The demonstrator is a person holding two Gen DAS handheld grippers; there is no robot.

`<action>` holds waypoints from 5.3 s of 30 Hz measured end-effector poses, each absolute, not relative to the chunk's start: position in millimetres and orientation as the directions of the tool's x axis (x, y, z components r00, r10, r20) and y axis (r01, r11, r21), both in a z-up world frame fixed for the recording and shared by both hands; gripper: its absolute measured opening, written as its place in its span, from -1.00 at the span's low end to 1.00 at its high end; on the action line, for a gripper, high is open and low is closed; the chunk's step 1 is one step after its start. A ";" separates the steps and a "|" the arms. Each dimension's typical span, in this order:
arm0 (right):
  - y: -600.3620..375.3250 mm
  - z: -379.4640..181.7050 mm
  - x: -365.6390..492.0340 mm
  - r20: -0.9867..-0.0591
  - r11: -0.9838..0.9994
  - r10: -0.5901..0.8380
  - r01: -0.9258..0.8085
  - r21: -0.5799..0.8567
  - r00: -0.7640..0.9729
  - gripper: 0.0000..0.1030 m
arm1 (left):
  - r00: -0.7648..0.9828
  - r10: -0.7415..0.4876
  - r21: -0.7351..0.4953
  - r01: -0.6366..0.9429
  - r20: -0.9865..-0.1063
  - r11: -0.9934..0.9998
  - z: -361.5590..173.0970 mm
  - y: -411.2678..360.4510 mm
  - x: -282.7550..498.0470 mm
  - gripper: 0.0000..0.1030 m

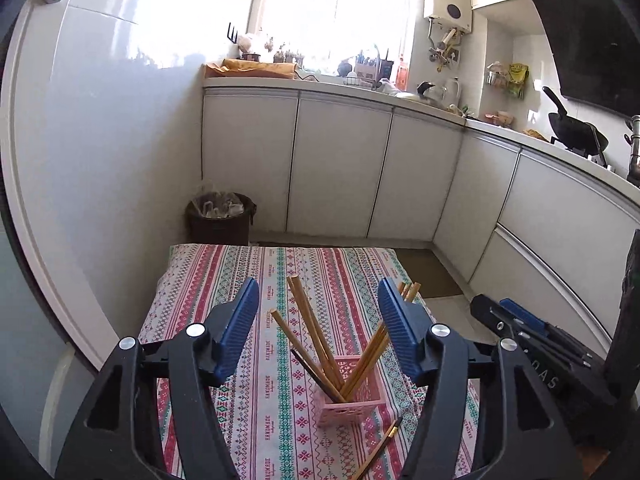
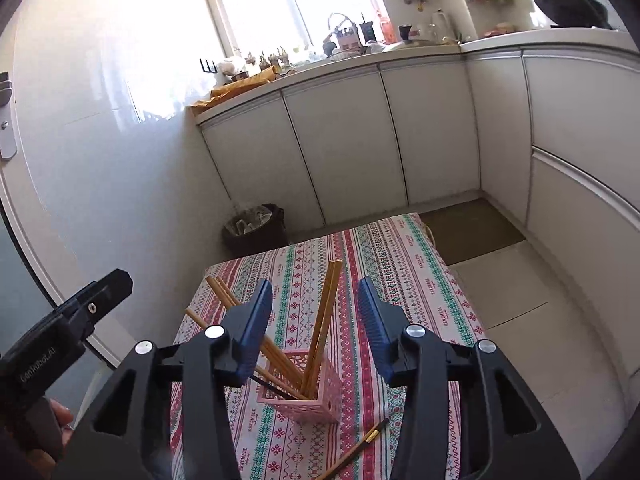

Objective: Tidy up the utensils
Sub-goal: 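Open the left tool, then the right tool, dropping chopsticks into the holder, then lower the left tool onto the wooden chopstick lying beside the black-and-gold one, then close the left tool on the wooden chopstick while the right tool grasps the black-and-gold chopstick, then lift both held chopsticks upright and carry them above the pink holder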

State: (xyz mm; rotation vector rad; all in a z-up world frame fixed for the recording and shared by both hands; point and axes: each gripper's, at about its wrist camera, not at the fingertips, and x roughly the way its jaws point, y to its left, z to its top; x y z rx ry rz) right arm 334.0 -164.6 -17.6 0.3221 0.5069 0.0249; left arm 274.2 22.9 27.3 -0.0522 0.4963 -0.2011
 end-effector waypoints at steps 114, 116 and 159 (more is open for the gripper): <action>-257.6 -207.8 294.1 -0.920 0.779 0.164 0.526 0.342 0.355 0.85 | 0.168 -0.268 -0.200 0.338 -0.949 0.920 -240.3 -69.6 292.0 -0.90; -237.7 -210.0 304.7 -0.926 0.807 0.152 0.498 0.318 0.344 0.80 | 0.202 -0.284 -0.209 0.325 -0.937 0.922 -229.3 -49.2 283.6 -0.90; -155.5 -53.8 181.3 -0.424 0.977 0.168 -0.092 0.195 0.890 -0.86 | 0.579 -0.401 -0.219 0.361 -0.709 0.907 -41.7 9.9 202.0 -0.90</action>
